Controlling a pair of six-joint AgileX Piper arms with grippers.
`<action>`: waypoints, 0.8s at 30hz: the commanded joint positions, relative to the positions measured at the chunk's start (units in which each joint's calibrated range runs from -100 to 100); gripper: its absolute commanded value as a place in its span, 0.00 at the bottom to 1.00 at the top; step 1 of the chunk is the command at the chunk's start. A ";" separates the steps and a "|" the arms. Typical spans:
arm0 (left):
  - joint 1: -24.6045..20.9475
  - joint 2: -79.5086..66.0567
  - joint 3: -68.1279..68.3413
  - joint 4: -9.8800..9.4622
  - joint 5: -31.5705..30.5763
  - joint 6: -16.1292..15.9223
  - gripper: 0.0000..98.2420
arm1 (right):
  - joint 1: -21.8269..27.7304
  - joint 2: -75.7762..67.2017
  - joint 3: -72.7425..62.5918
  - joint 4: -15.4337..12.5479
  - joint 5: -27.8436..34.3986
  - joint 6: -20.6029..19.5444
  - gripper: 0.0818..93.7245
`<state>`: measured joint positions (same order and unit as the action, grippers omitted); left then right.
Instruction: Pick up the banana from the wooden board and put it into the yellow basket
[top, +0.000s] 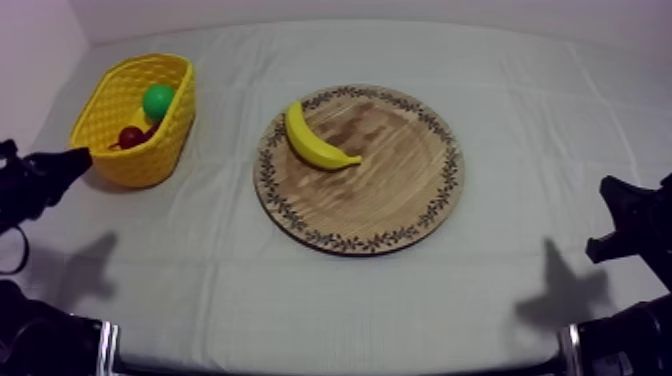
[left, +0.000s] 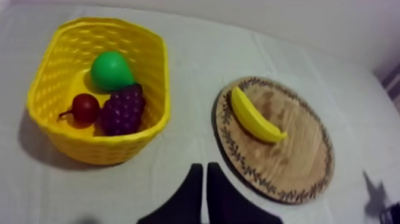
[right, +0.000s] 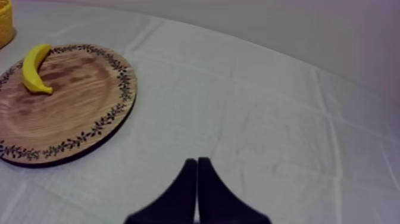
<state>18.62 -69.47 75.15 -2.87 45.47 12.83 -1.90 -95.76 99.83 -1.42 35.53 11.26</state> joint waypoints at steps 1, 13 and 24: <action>0.90 15.40 -12.07 0.13 5.80 -2.09 0.00 | -0.01 0.00 0.05 -0.02 0.11 0.00 0.00; 7.50 49.34 -45.79 1.28 23.03 -7.64 0.00 | -0.01 0.00 0.05 -0.02 0.11 0.00 0.00; 12.09 72.34 -71.93 2.03 34.64 -9.85 0.00 | -0.01 0.00 0.05 -0.02 0.11 0.00 0.00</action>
<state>30.15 -3.09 10.58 -0.79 78.89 3.01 -1.90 -95.76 99.83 -1.42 35.63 11.29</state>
